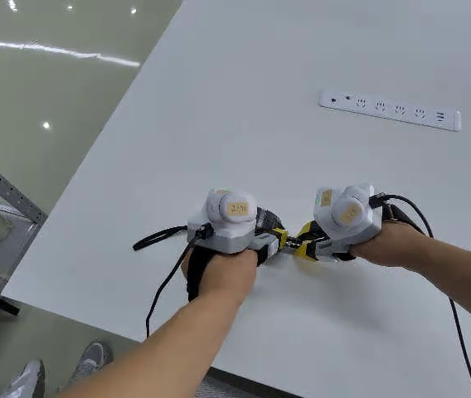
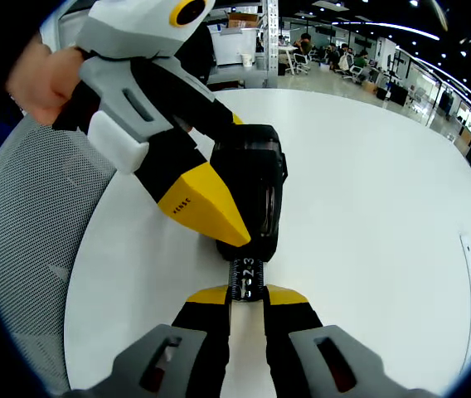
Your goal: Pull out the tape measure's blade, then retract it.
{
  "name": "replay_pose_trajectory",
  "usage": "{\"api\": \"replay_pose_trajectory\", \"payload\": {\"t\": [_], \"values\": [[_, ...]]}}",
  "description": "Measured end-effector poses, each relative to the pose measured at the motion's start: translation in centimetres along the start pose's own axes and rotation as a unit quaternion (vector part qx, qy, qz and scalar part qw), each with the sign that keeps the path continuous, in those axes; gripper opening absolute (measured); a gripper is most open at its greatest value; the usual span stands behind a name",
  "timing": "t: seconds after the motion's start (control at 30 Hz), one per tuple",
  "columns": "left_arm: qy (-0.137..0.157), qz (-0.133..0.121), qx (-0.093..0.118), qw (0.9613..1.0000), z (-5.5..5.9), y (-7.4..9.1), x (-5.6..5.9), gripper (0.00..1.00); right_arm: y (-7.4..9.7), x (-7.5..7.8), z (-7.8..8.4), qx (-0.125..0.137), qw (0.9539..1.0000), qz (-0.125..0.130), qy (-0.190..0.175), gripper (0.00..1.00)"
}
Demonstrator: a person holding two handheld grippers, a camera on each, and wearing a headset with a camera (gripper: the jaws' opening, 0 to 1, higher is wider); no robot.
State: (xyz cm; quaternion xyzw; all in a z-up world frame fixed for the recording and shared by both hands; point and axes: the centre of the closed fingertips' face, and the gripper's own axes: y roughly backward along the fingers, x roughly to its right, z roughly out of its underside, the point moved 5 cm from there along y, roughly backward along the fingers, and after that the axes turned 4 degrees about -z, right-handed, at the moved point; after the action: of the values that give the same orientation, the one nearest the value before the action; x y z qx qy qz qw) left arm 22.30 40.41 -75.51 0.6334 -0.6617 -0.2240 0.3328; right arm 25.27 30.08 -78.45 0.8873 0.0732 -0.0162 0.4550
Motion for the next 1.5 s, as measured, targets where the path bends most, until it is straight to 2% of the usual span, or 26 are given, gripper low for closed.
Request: {"api": "replay_pose_trajectory", "payload": {"t": [0.7,1.5], "values": [[0.003,0.0,-0.002,1.0,0.0,0.0,0.0,0.55,-0.8,-0.1,-1.1,-0.001,1.0,-0.001,0.004,0.11],[0.004,-0.001,0.001,1.0,0.0,0.0,0.0,0.55,-1.1,-0.2,-1.4,-0.003,1.0,0.007,-0.001,0.12]]}}
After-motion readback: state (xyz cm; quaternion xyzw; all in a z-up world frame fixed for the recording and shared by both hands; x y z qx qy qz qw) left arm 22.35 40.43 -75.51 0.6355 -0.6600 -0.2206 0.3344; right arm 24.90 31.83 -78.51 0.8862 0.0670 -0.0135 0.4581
